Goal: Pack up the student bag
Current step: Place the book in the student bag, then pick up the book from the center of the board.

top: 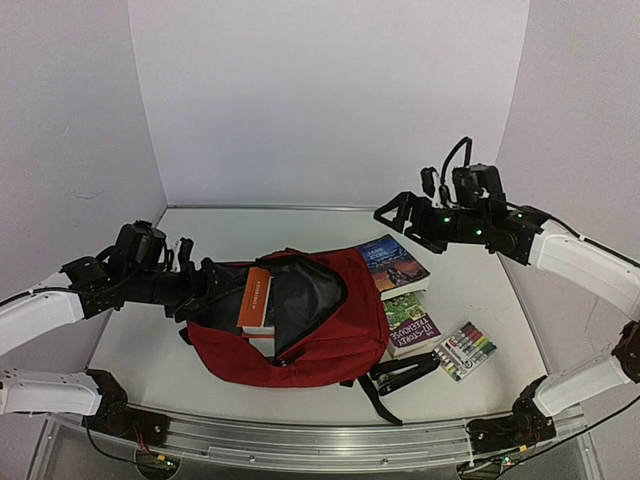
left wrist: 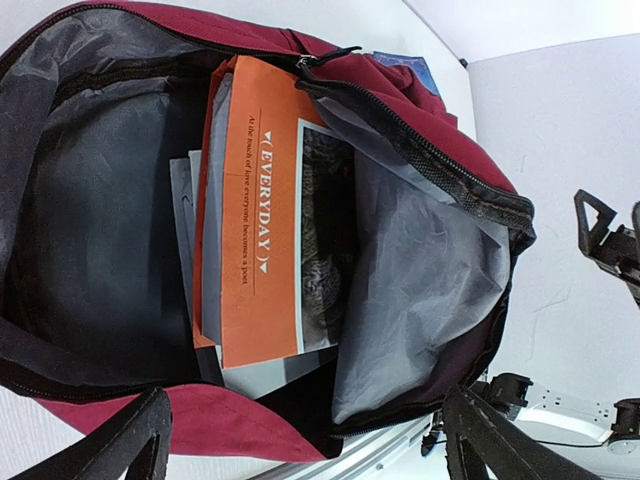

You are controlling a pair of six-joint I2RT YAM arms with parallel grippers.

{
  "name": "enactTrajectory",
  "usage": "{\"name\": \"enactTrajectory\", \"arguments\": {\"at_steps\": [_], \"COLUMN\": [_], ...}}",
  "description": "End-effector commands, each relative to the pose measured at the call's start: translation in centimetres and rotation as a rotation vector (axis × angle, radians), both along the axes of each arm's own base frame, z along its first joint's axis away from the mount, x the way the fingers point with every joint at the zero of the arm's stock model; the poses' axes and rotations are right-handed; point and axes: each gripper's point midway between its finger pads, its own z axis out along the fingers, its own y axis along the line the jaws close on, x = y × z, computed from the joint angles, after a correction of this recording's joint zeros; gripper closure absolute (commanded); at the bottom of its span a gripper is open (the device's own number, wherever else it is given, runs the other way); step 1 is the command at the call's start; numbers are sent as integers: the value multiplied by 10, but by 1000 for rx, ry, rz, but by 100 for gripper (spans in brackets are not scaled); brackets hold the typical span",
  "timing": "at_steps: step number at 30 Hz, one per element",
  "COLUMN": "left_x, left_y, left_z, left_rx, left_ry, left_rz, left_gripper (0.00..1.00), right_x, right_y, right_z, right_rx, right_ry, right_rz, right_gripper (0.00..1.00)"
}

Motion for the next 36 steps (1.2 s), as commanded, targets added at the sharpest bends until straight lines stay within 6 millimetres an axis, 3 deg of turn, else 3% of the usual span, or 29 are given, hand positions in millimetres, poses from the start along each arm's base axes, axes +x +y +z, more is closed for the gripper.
{"name": "enactTrajectory", "arguments": {"at_steps": [1, 6, 9, 27, 36], "left_x": [7, 5, 5, 10, 8], "left_y": [-9, -7, -5, 4, 16], "left_z": [19, 13, 10, 11, 11], "left_rx": [-72, -78, -75, -79, -70], "left_ry": [-31, -18, -15, -8, -1], "left_rz": [-3, 10, 23, 60, 89], "left_gripper": [6, 6, 6, 3, 2], "right_x": [18, 39, 45, 75, 67], "right_y": [-50, -97, -112, -102, -116], "right_z": [-34, -74, -101, -180, -203], "right_rx": [6, 56, 89, 335, 329], "right_ry": [87, 154, 196, 346, 388], "right_rz": [-122, -236, -282, -397, -514], "right_gripper": [2, 2, 2, 4, 5]}}
